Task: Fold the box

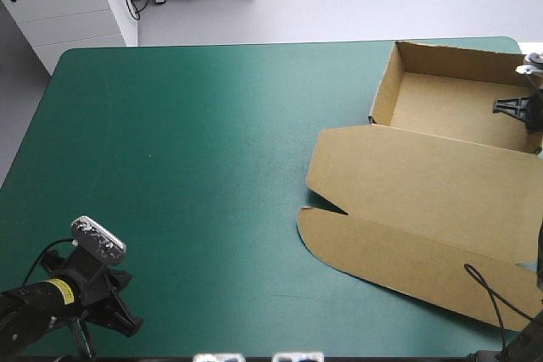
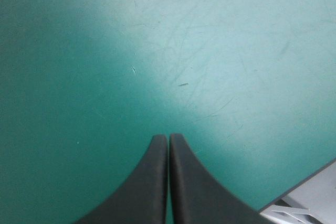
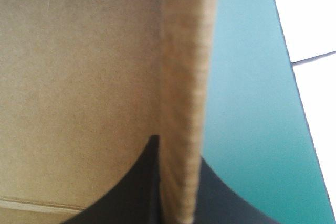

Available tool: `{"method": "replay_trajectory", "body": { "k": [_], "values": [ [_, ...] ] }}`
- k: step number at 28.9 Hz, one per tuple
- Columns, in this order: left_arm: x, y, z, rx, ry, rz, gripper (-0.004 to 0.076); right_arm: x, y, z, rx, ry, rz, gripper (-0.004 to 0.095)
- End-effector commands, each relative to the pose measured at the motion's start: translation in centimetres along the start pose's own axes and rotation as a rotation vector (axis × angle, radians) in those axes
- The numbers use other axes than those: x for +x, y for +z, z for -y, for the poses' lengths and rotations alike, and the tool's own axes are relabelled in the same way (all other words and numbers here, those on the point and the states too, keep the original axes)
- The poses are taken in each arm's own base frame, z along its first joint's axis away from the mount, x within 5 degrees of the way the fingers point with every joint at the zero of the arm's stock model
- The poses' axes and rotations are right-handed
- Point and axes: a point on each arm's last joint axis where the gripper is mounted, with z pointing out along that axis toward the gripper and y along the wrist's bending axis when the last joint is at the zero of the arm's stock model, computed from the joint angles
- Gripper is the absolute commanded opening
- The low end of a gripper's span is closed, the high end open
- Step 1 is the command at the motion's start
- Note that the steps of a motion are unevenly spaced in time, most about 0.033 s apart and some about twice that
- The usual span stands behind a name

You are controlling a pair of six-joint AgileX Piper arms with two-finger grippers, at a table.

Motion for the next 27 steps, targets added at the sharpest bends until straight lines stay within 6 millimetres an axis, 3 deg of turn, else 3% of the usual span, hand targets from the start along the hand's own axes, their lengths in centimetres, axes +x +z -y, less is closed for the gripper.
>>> {"method": "replay_trajectory", "body": {
  "k": [1, 5, 9, 12, 17, 19, 21, 27],
  "values": [
    [-0.9, -0.5, -0.2, -0.017, -0.006, 0.064, -0.0008, -0.6, -3.4, 2.3, 0.011, 0.067, 0.134, -0.0019],
    [-0.8, -0.5, -0.2, -0.019, -0.005, 0.058, -0.0008, 0.0, -3.3, 4.5, 0.036, 0.096, 0.107, -0.0019],
    [-0.8, -0.5, -0.3, -0.029, 0.000, 0.055, -0.0008, 0.2, -3.1, 4.9, 0.040, 0.073, 0.093, 0.0032],
    [-0.7, -0.5, -0.4, -0.043, 0.006, 0.049, -0.0008, 0.3, -3.1, 5.1, 0.046, 0.075, 0.090, 0.0207],
    [-0.7, -0.5, -0.4, -0.044, 0.007, 0.047, -0.0008, 0.3, -3.1, 5.5, 0.081, 0.103, 0.087, 0.0754],
    [-0.7, -0.5, -0.5, -0.044, 0.007, 0.049, -0.0008, 0.3, -3.1, 5.5, 0.081, 0.120, 0.091, 0.0898],
    [-0.7, -0.5, -0.5, -0.045, 0.007, 0.050, -0.0008, 0.3, -3.1, 5.5, 0.081, 0.121, 0.089, 0.0937],
    [-0.8, -0.5, -0.4, -0.044, 0.006, 0.053, -0.0008, 0.4, -4.2, 5.3, 0.065, 0.131, 0.107, 0.0883]
  ]
}}
